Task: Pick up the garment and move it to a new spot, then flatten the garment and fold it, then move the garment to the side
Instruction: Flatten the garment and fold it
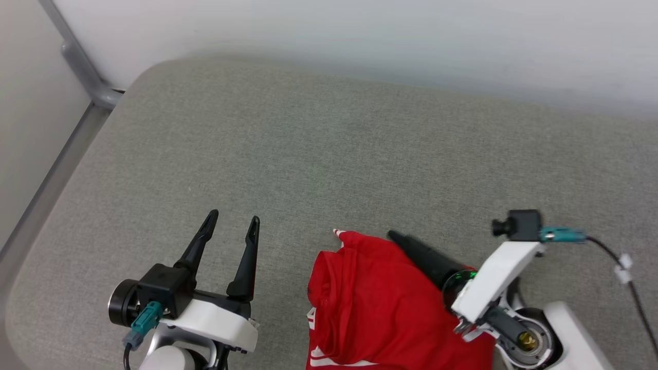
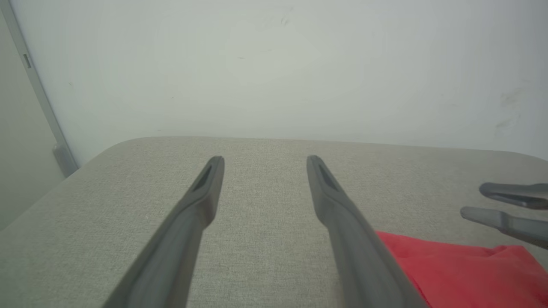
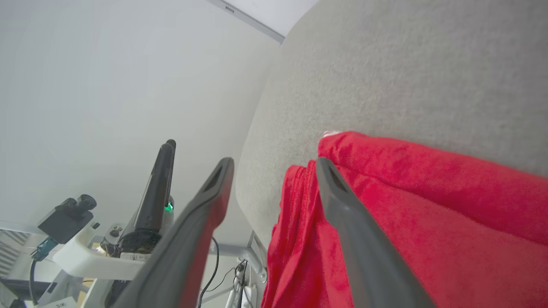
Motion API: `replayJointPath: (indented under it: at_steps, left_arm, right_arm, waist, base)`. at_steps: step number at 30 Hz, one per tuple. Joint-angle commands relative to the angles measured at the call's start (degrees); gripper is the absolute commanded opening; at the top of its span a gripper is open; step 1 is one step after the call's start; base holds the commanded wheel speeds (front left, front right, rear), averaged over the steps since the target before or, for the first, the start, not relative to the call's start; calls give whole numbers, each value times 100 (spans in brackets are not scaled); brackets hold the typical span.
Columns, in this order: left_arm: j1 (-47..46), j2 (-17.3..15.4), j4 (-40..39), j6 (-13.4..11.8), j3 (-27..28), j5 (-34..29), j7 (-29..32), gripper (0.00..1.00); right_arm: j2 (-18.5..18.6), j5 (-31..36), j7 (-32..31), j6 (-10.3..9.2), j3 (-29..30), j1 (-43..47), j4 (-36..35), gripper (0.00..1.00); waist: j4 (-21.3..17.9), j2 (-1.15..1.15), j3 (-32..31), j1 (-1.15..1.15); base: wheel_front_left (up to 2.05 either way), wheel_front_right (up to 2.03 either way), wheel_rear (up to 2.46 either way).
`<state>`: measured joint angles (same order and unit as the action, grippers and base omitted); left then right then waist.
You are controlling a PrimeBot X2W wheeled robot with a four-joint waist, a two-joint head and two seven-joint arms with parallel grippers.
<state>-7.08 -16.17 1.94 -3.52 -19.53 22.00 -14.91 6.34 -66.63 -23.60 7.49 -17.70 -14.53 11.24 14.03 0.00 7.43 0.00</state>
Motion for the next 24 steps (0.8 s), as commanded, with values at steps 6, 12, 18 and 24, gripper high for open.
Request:
replayJointPath:
  at_steps: [6, 12, 18, 24]
  left_arm:
    - [124, 1, -8, -55, 123, -103, -38, 100]
    - [221, -15, -24, -147, 239, -131, -38, 100]
    - [337, -74, -31, -242, 350, -168, -33, 100]
    - [429, -135, -29, -308, 386, -200, -26, 100]
  right_arm:
    - [302, 1608, 1349, -1, 586, 99, -233, 100]
    - [289, 2695, 1608, -1, 1376, 436, -535, 100]
    - [124, 4068, 1578, -1, 2363, 1009, -1442, 100]
    - [16, 5131, 1662, -1, 2564, 1599, -2251, 100]
  waist:
    - [-216, 0, -109, 0]
    - [-389, 0, -231, 0]
    - [-578, 0, -444, 0]
    - [-739, 0, -632, 0]
  base:
    - [0, 0, 0]
    - [0, 0, 0]
    - [0, 0, 0]
    - [0, 0, 0]
